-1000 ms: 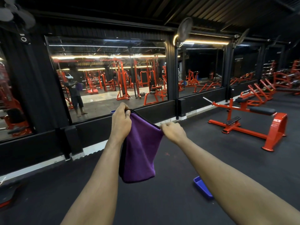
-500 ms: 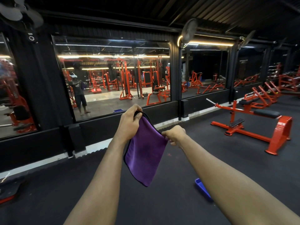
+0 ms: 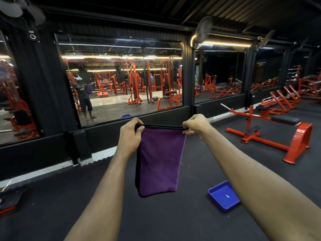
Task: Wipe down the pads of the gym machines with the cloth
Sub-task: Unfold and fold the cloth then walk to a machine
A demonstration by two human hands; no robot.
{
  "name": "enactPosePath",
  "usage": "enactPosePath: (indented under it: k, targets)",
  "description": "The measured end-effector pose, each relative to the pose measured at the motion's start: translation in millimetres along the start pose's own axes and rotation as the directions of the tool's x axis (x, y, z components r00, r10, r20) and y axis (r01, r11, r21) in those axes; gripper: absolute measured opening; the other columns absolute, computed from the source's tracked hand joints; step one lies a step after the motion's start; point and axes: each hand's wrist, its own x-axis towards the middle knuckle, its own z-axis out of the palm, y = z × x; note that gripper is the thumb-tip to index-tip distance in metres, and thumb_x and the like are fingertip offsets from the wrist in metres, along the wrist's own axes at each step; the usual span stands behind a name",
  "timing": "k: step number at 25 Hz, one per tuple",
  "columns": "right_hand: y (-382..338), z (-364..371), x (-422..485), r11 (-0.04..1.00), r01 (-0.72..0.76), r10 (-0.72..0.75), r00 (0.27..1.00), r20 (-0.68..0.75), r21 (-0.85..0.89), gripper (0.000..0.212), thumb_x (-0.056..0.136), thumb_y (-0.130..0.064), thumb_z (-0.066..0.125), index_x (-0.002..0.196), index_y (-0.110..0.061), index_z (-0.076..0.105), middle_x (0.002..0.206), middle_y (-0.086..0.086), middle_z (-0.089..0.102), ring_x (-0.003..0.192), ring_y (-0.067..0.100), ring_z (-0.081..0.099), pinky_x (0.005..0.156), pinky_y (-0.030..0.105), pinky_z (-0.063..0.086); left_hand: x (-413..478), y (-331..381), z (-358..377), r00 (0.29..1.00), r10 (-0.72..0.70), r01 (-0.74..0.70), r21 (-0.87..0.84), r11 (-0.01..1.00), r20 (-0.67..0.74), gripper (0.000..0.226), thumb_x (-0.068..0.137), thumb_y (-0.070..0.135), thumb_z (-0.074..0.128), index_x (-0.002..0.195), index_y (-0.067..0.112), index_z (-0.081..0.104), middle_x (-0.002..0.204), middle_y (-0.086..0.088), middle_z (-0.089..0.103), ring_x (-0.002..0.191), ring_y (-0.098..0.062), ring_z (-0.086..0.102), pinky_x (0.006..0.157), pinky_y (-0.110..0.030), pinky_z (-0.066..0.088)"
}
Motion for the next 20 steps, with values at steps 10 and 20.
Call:
enactPosePath:
  k: [10, 20]
  targets:
    - [18, 2, -2, 0.963, 0.268, -0.268, 0.964, 0.003, -0.032, 0.016, 0.086, -0.029, 0.080, 0.093, -0.017, 0.072, 0.095, 0.002, 0.072, 0.088, 0.013, 0.067, 0.063, 0.021, 0.049, 10, -3, -17, 0.998, -0.058, 0.058, 0.001, 0.998, -0.012, 0.001, 0.091, 0.007, 0.071, 0.091, 0.008, 0.071, 0.080, 0.001, 0.068, 0.070, -0.004, 0.062, 0.065, -0.015, 0.053]
    - [7, 12, -3, 0.924, 0.376, -0.374, 0.926, -0.048, 0.071, 0.018, 0.097, -0.037, 0.065, 0.092, -0.019, 0.063, 0.090, 0.004, 0.071, 0.088, 0.021, 0.069, 0.076, 0.037, 0.058, 12, 1, -30, 0.964, -0.229, 0.243, -0.102, 0.965, 0.135, 0.013, 0.099, 0.012, 0.062, 0.090, 0.005, 0.069, 0.084, -0.011, 0.070, 0.069, -0.011, 0.068, 0.052, -0.013, 0.053]
